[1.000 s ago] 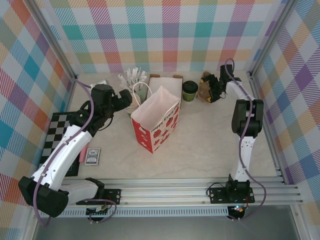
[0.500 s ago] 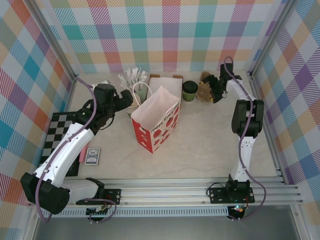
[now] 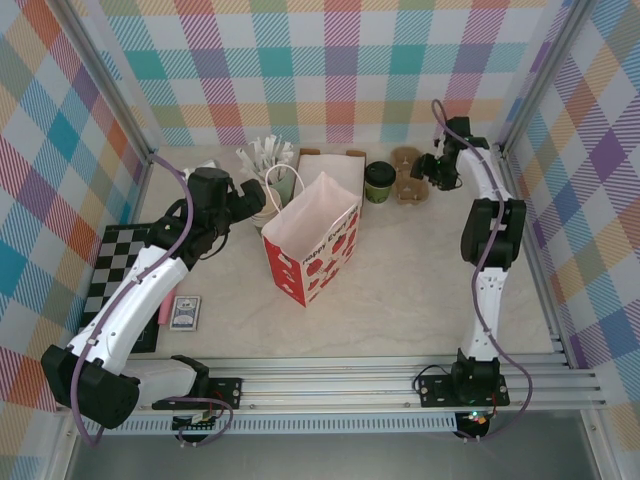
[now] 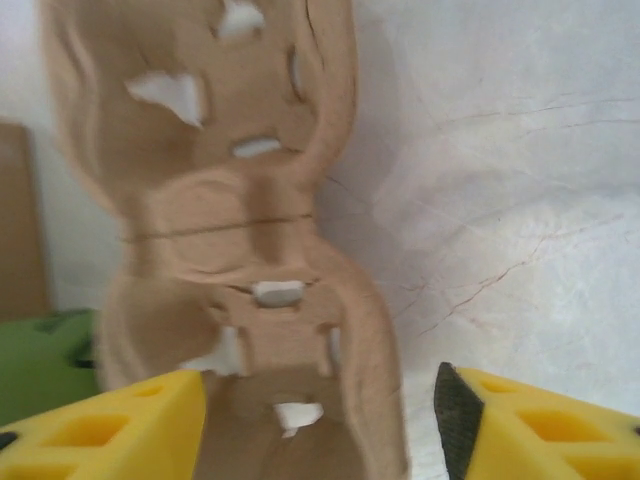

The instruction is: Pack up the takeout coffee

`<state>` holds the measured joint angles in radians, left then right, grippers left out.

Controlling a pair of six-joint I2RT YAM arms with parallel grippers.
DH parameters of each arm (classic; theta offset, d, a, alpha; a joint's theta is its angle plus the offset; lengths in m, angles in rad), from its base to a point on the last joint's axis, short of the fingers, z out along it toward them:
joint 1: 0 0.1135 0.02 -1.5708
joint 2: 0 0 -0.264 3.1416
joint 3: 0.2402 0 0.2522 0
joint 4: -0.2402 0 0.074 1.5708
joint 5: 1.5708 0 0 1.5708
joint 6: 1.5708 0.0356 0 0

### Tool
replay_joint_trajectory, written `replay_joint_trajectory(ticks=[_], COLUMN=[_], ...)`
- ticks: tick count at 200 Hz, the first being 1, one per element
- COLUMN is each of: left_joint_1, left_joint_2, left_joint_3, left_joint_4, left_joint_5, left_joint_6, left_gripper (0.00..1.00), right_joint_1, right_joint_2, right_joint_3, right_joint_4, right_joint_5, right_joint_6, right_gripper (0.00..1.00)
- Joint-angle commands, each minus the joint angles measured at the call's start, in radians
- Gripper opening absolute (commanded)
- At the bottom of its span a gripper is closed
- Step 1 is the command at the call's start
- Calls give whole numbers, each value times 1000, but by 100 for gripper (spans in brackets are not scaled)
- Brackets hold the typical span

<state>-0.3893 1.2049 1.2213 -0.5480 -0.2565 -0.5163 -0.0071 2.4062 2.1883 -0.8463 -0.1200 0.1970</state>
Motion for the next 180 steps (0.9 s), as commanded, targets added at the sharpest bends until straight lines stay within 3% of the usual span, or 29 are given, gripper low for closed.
replay_joint_trajectory(ticks=[1, 33, 68, 109, 126, 180], left_joint_1=[6, 6, 6, 6, 6, 7], left_joint_2=[-12, -14, -1, 31, 23, 2], left_joint_3=[3, 3, 9, 38, 26, 12], left_joint_4=[-18, -17, 2, -7, 0, -45], left_joint_5=[-20, -9, 48, 147, 132, 66], left_joint_6=[3, 3, 16, 38, 34, -16], left_gripper=[100, 100, 100, 100, 100, 100], right_joint_1=[-2, -2, -2, -1, -1, 79], right_joint_2=[65, 64, -70, -338, -453, -834], right_joint_3=[70, 74, -105, -501, -710, -1192], right_joint_4=[-96, -85, -9, 171, 284, 405], right_joint_5=[41, 96, 137, 201, 187, 159], right_joint_6=[-129, -86, -34, 74, 148, 459], right_gripper=[50, 24, 11, 6, 6, 6])
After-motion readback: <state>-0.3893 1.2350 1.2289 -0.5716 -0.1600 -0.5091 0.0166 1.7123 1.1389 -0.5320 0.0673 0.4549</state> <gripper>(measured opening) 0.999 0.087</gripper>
